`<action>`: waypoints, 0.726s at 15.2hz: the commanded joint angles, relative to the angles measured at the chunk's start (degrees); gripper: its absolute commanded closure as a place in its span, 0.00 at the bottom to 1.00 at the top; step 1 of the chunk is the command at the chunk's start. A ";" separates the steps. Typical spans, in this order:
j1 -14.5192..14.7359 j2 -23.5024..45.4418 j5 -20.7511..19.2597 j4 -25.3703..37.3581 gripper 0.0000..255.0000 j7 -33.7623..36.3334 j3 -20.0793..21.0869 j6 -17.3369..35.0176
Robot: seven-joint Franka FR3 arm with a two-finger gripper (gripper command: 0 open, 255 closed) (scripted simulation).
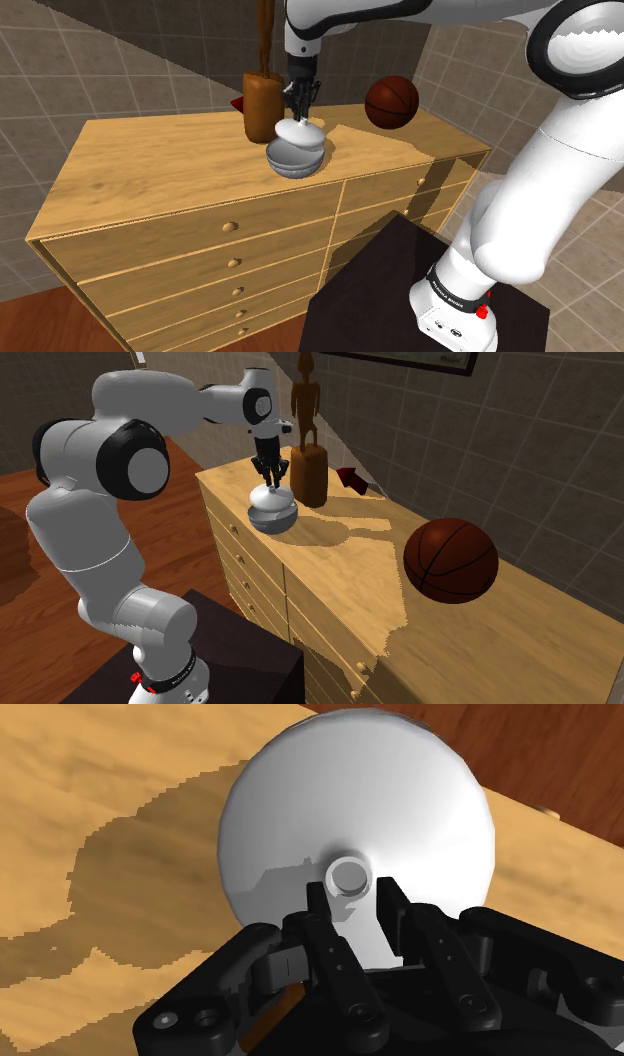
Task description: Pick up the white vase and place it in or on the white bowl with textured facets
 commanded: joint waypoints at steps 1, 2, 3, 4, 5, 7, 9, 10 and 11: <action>-0.05 -0.08 -0.03 -1.53 1.00 0.00 -0.05 1.50; -0.06 -0.01 -0.04 -2.23 1.00 0.04 -0.06 2.26; -0.07 0.12 -0.05 -3.41 1.00 0.10 -0.07 3.57; -0.07 0.11 -0.05 -3.42 1.00 0.10 -0.07 3.58; -0.07 0.12 -0.05 -3.41 1.00 0.10 -0.07 3.57; -0.06 0.12 -0.05 -3.41 1.00 0.10 -0.07 3.57; -0.06 0.12 -0.05 -3.41 1.00 0.10 -0.08 3.57; -0.06 0.12 -0.05 -3.40 1.00 0.10 -0.08 3.57; -0.06 0.12 -0.05 -3.40 1.00 0.10 -0.08 3.57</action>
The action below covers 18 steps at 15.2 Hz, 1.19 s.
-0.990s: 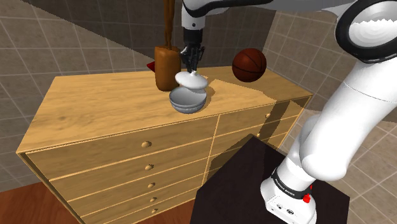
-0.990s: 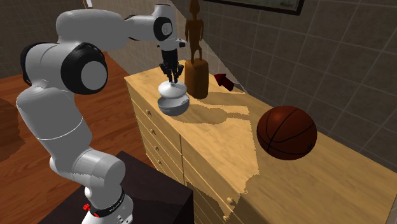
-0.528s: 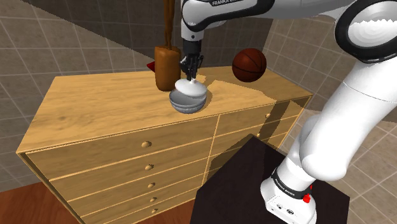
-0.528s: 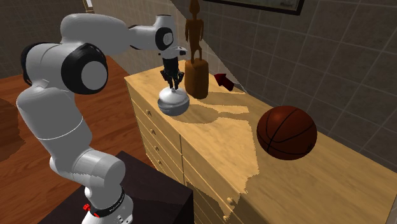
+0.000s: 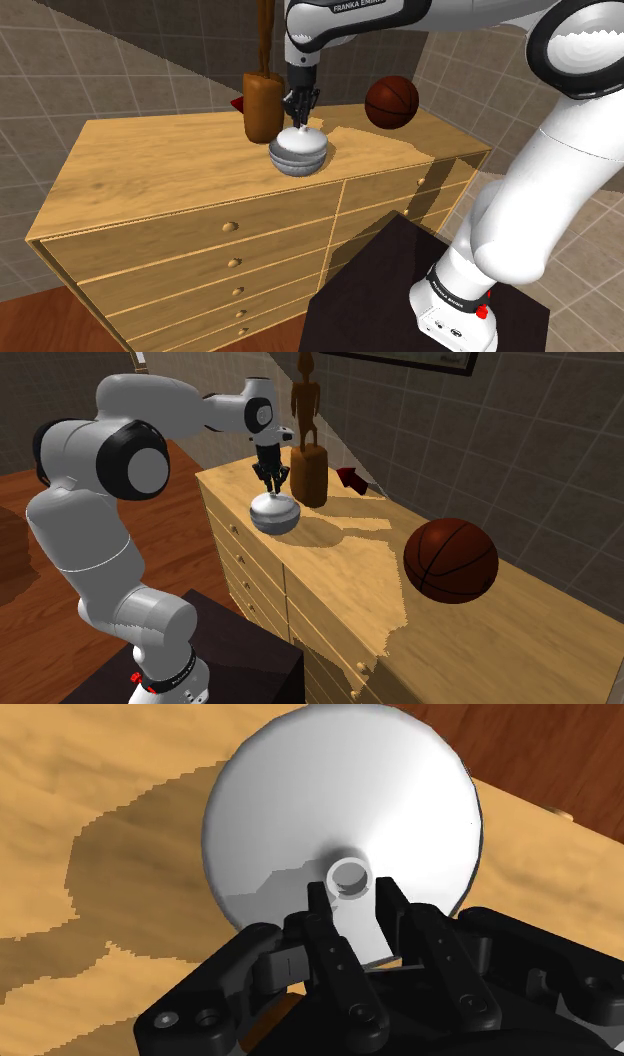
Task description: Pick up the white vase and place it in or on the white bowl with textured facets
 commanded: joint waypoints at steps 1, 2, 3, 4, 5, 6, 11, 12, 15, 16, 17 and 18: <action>0.01 0.14 0.03 -0.13 0.00 0.00 0.01 -0.02; 0.04 0.17 0.03 -0.02 0.00 0.05 0.04 -0.10; 0.04 0.20 0.03 0.00 0.00 0.05 0.04 -0.10; 0.04 0.20 0.04 0.01 0.00 0.06 0.05 -0.10; 0.04 0.21 0.04 0.01 0.00 0.06 0.05 -0.09; 0.01 0.10 0.02 -0.15 0.00 0.00 0.01 -0.04; 0.20 0.11 0.14 7.14 0.00 -0.09 0.21 -7.33; 0.20 0.10 0.14 7.13 0.00 -0.09 0.21 -7.33; 0.20 0.11 0.14 7.14 0.00 -0.09 0.21 -7.33; 0.20 0.11 0.14 7.14 0.00 -0.09 0.21 -7.33; 0.20 0.11 0.14 7.14 0.00 -0.09 0.21 -7.33; 0.20 0.11 0.14 7.14 0.00 -0.09 0.21 -7.33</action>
